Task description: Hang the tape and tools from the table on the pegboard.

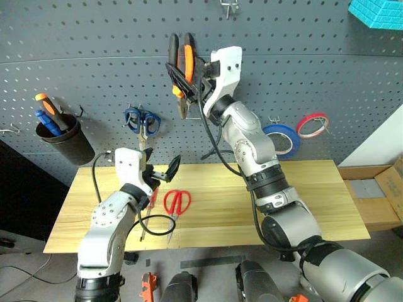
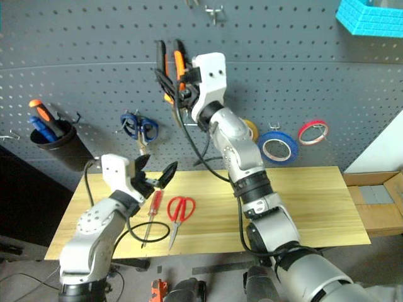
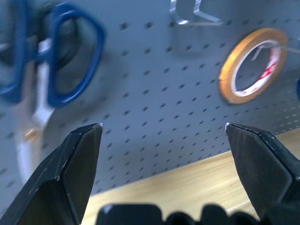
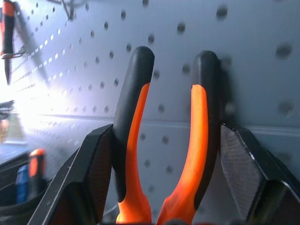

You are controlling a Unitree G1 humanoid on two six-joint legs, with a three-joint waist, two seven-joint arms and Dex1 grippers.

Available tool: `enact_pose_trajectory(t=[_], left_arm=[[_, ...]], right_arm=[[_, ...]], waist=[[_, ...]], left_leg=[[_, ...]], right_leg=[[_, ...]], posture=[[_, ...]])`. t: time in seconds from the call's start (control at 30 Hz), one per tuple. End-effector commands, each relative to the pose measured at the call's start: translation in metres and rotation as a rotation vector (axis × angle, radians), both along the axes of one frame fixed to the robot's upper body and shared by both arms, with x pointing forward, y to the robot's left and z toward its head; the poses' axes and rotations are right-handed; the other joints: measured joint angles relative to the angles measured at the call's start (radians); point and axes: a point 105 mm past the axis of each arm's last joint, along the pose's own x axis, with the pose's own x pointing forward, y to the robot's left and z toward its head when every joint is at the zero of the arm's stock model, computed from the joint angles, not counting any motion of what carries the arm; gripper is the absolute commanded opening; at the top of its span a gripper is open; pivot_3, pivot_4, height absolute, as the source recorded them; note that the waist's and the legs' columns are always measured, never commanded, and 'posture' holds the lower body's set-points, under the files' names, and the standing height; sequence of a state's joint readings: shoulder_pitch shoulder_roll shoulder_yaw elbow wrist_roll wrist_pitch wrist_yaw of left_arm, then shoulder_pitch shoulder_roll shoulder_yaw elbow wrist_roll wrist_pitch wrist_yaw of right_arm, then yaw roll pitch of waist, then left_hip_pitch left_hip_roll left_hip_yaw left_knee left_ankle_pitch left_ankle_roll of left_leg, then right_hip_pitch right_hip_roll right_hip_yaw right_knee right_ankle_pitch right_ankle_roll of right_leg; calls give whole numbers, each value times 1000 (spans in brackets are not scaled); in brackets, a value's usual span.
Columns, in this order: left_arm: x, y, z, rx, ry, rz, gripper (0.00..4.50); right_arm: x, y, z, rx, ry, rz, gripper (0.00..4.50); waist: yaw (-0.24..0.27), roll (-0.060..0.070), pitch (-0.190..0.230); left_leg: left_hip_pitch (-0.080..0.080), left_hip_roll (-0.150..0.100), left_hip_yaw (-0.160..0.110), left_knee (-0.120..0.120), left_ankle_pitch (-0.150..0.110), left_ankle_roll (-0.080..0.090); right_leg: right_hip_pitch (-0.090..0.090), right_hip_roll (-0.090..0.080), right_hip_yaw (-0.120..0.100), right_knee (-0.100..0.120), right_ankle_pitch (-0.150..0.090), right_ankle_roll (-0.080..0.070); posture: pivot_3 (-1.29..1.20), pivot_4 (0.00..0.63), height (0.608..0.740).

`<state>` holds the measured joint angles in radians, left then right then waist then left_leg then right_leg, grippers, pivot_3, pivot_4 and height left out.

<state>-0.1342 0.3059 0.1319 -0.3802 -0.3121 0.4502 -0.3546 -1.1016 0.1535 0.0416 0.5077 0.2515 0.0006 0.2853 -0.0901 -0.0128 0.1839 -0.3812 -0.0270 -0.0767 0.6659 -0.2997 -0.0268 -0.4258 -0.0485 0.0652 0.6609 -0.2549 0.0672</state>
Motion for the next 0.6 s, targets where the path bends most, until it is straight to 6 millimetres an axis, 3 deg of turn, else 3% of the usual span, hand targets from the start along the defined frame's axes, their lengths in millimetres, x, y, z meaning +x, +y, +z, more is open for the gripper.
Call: enact_pose_trajectory(t=[0.03,0.2,0.3,0.6], left_arm=[[-2,-3,6,22,-26,-25,4500],[-1,-7,8,24,-25,-49,4500],[-2,-11,12,19,-27,-63,4500],[-6,-13,10,19,-8,-76,4500]], right_arm=[[-12,10,38,99,-125,-48,2827],[-11,11,43,59,-230,-144,2827],[-8,12,33,58,-230,-182,2827],[-15,29,-34,-90,-229,-165,2827]], waist=[[1,0,1],[6,-2,4],[7,-2,4],[7,-2,8]], left_leg=[[0,0,0,0,0,-1],[1,0,-2,1,3,1],[2,1,-3,0,6,0],[1,4,-3,-3,6,0]], right_leg=[[0,0,0,0,0,0],[0,0,-3,3,4,-5],[2,2,-5,3,5,-6],[1,3,-4,1,5,-7]], posture=[[-19,187,740],[-16,200,740],[-9,209,740],[-6,223,740]])
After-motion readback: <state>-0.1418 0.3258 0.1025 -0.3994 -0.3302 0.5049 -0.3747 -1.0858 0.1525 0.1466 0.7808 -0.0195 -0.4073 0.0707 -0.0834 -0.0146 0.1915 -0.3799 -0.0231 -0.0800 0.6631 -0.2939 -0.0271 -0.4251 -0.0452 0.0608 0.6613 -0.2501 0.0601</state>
